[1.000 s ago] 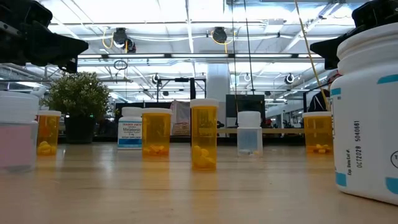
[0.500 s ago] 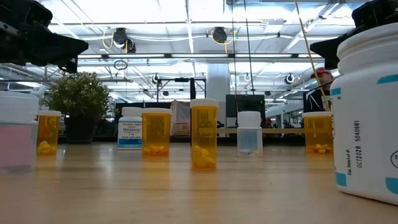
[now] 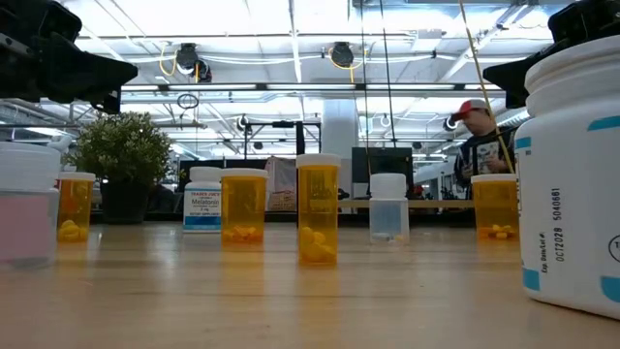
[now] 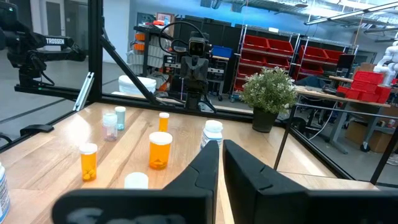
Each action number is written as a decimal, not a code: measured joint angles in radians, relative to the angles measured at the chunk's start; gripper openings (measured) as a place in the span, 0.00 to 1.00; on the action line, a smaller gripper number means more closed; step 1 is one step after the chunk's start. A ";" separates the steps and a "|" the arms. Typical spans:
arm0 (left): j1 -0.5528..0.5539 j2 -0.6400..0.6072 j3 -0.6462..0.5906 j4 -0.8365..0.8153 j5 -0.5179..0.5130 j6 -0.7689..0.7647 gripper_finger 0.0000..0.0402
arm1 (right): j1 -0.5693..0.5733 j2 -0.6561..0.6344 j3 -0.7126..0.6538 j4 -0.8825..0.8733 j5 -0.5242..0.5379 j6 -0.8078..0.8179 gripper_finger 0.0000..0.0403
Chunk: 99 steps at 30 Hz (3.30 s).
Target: Pick and place medicine bottles onto shelf by color
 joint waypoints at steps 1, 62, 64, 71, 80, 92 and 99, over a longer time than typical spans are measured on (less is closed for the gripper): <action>0.000 0.000 0.000 0.000 0.000 0.000 0.08 | 0.000 0.000 0.000 0.000 0.000 0.000 0.04; 0.000 0.000 0.000 0.003 0.000 0.000 0.08 | 0.000 0.383 0.595 -0.360 0.004 0.230 0.04; 0.000 0.000 0.000 0.003 0.000 0.000 0.08 | 0.000 0.446 0.669 -0.408 0.004 0.248 0.04; 0.000 0.000 0.000 -0.003 0.000 0.001 0.08 | 0.000 0.609 0.871 -0.492 0.004 0.253 0.04; 0.000 0.000 0.000 -0.002 -0.008 -0.016 0.08 | 0.000 0.674 0.922 -0.510 0.004 0.252 0.04; 0.000 0.126 0.119 -0.012 -0.082 -0.186 0.08 | 0.000 0.679 0.922 -0.510 0.004 0.254 0.04; 0.000 0.381 0.422 -0.133 -0.082 -0.127 0.08 | 0.000 0.703 0.900 -0.490 0.004 0.262 0.04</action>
